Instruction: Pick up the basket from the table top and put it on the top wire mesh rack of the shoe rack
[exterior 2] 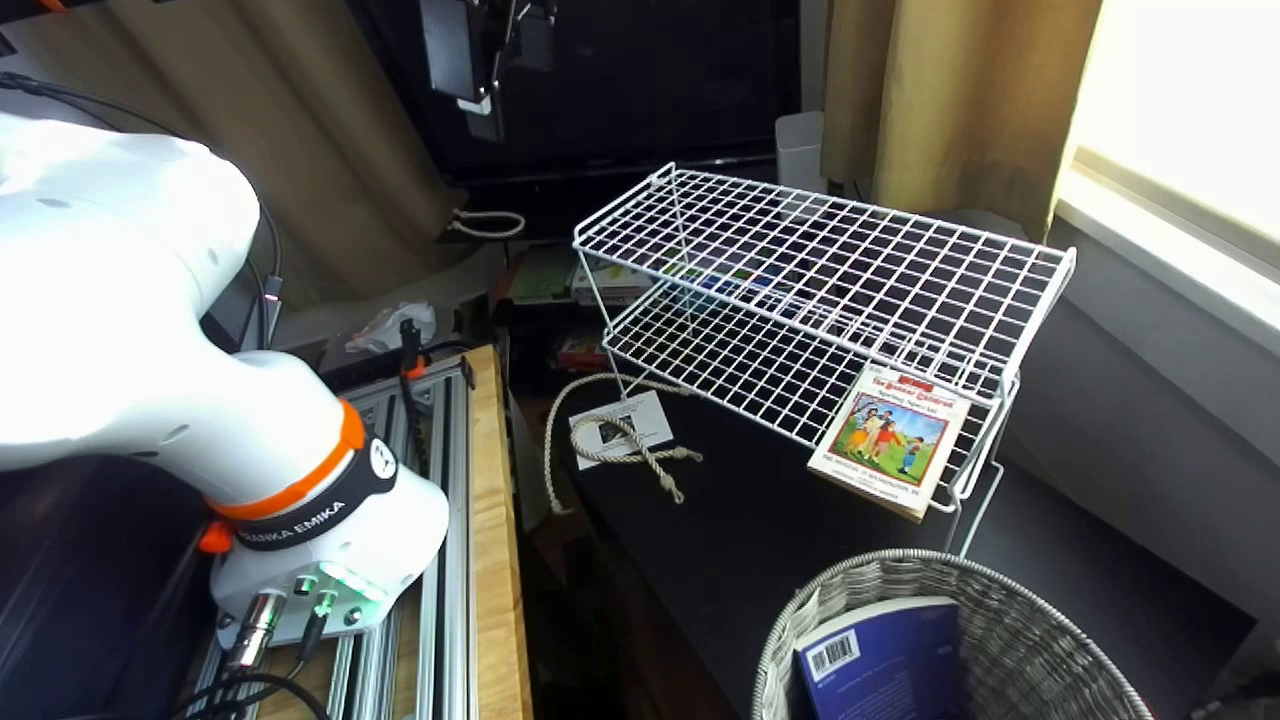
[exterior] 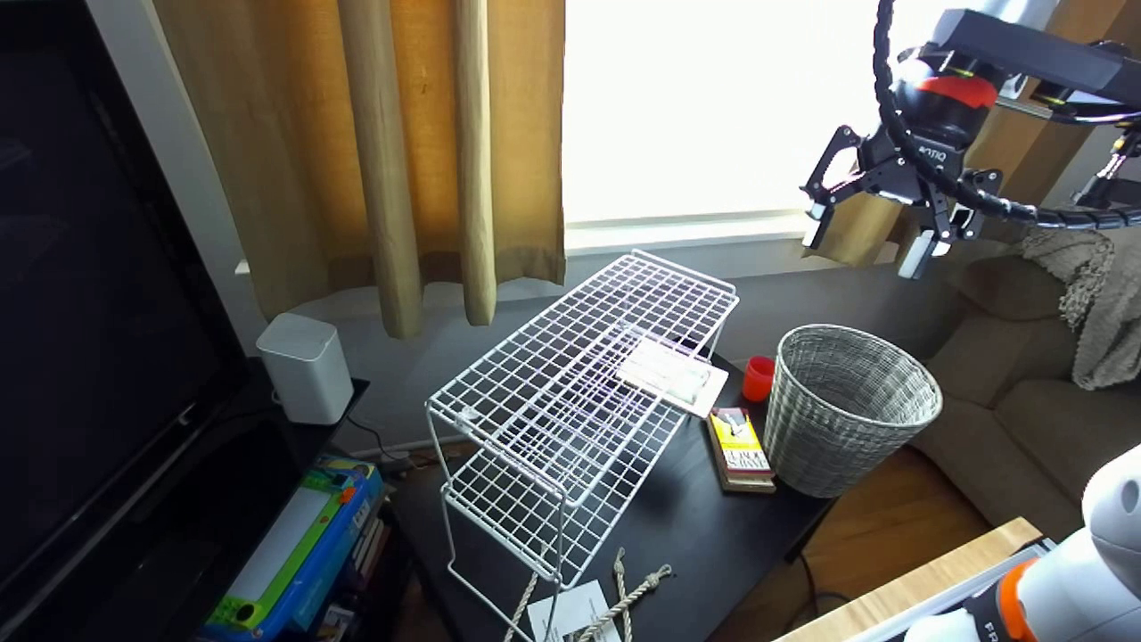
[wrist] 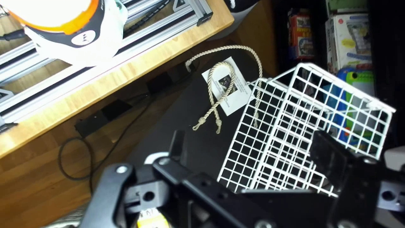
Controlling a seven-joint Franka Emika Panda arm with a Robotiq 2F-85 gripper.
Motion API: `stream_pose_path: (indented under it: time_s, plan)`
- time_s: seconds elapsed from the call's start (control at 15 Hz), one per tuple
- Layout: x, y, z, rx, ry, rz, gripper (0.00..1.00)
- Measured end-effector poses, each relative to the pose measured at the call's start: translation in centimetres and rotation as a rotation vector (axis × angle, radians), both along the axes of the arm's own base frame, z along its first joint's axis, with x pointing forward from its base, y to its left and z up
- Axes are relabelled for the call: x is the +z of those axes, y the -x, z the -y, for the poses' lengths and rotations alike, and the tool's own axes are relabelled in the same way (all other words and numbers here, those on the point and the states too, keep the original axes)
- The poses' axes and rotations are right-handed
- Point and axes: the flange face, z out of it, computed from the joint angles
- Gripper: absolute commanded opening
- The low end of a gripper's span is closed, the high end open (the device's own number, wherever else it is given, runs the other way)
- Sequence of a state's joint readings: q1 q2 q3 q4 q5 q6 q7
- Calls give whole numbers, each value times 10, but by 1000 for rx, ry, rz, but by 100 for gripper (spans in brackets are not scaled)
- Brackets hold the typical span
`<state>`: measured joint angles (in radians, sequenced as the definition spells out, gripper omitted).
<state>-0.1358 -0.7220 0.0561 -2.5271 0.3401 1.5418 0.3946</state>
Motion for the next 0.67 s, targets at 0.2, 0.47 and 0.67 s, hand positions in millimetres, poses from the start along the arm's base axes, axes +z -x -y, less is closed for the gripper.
stream_pose_path:
  time_s: [0.2,0.47,0.67]
  plan:
    - [-7,0,25,-141,60,0,100]
    - [-13,-1,34,-199,80,4,100]
    - [-13,-1,33,-203,81,4,100]
